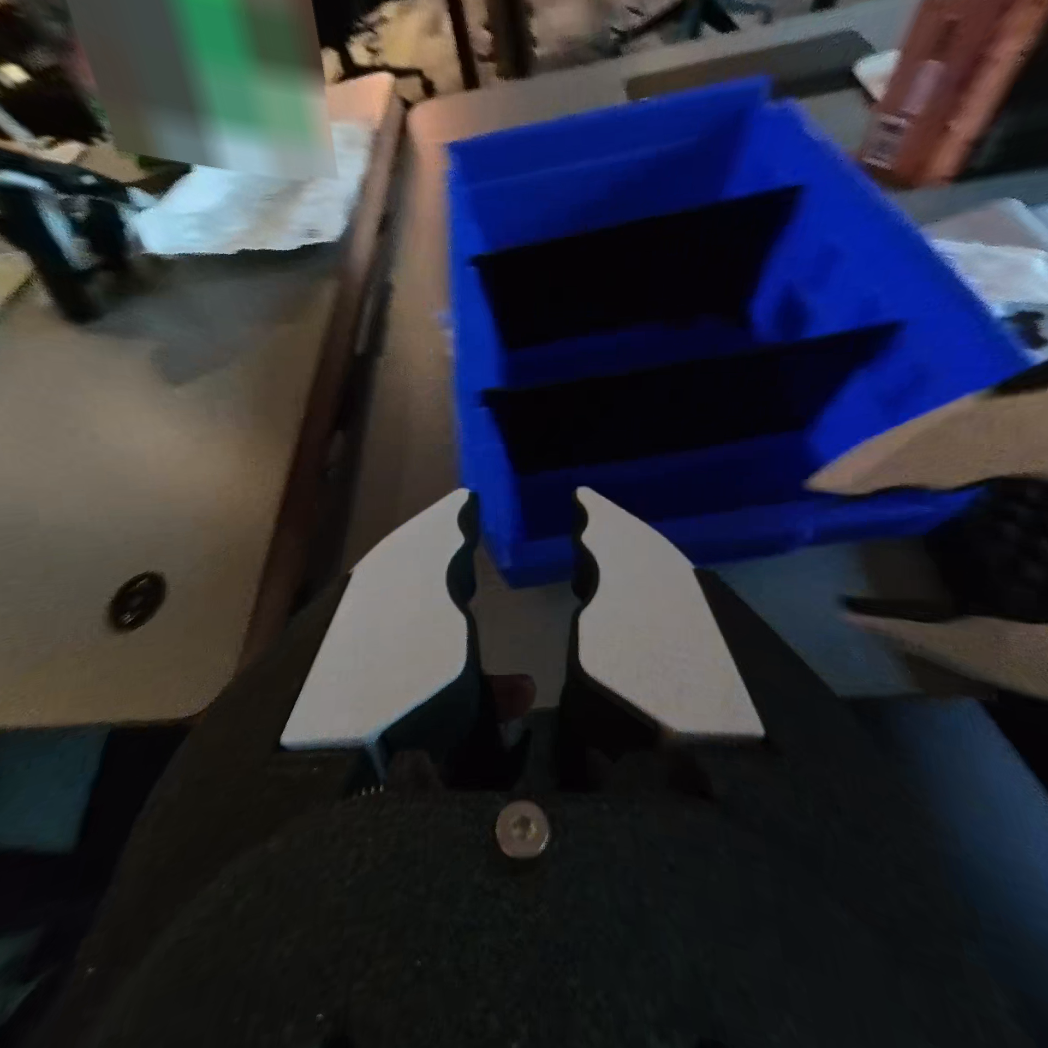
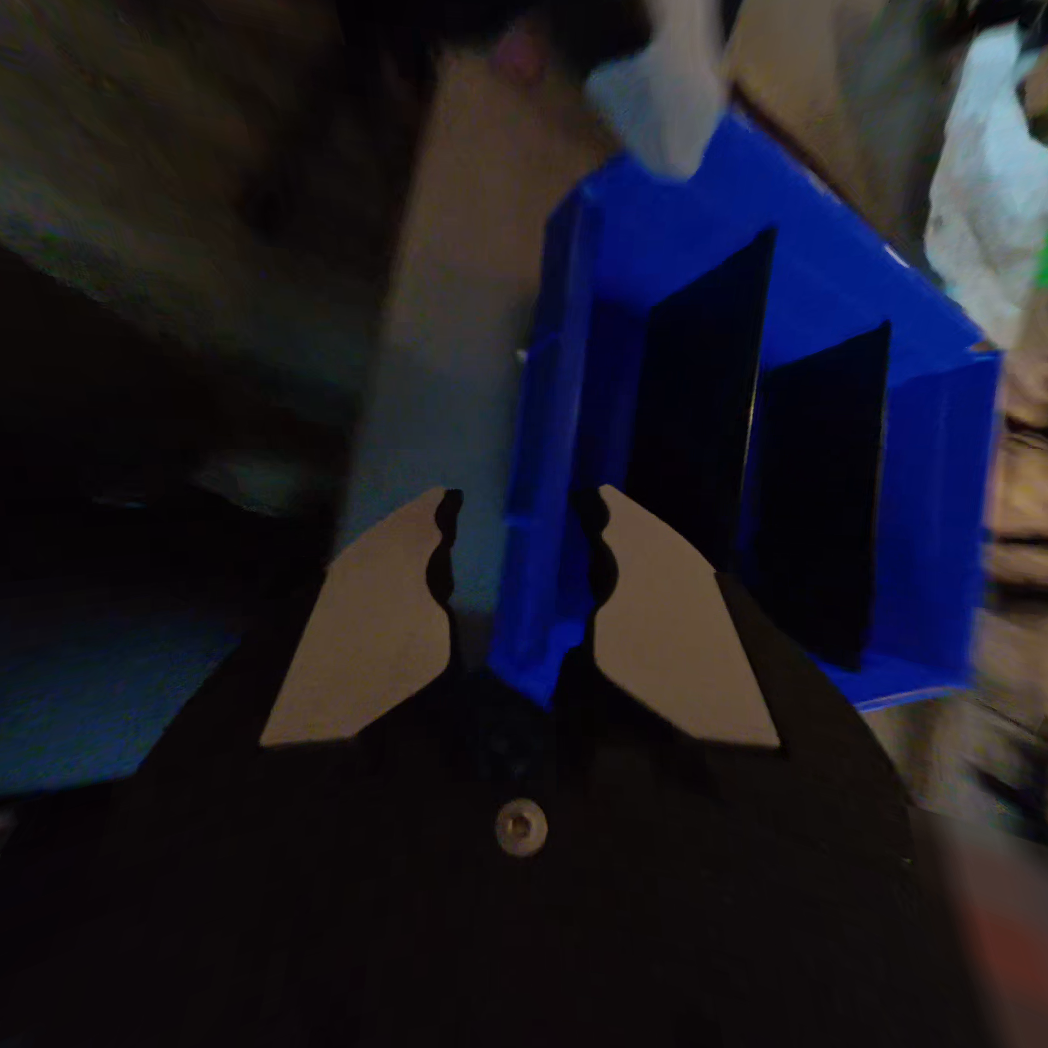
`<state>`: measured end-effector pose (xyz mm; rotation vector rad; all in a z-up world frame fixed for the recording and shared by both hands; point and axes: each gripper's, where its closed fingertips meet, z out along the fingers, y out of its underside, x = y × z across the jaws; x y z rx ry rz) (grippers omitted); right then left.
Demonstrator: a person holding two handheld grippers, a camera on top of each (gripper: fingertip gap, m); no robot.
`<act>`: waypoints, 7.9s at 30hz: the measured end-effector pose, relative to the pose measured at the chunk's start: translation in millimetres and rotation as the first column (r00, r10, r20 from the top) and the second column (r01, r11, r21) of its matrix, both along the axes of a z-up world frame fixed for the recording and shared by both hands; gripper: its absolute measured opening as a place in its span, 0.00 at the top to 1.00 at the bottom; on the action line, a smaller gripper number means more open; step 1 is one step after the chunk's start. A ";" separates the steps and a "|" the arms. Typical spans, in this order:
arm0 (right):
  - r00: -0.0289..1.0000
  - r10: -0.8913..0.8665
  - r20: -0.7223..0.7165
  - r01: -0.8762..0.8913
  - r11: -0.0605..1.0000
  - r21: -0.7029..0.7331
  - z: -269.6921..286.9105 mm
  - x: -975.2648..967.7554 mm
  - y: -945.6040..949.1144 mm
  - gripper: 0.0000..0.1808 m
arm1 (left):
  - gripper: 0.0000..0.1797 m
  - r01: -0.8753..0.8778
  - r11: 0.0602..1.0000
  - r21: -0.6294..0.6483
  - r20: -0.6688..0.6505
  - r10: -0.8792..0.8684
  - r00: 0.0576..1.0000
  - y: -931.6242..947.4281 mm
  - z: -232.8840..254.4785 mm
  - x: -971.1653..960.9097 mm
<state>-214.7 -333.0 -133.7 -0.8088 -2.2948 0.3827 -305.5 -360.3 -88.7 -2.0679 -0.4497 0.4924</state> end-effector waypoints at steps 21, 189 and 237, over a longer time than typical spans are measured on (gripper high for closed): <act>0.933 -0.287 0.219 0.198 0.915 0.352 -13.5 -44.7 52.0 0.84 | 0.84 -0.109 0.993 0.051 0.061 0.106 0.992 -55.3 -51.2 -52.4; 0.791 0.023 0.611 0.084 0.986 -0.146 -28.5 -193.0 139.4 0.91 | 0.59 -0.405 0.914 -0.008 0.515 0.351 0.782 -57.1 -94.6 -16.8; 0.812 -0.087 0.578 0.056 0.996 0.073 0.0 -82.1 118.2 0.99 | 0.99 0.111 0.993 -0.046 0.275 -0.094 0.957 7.4 -84.7 47.3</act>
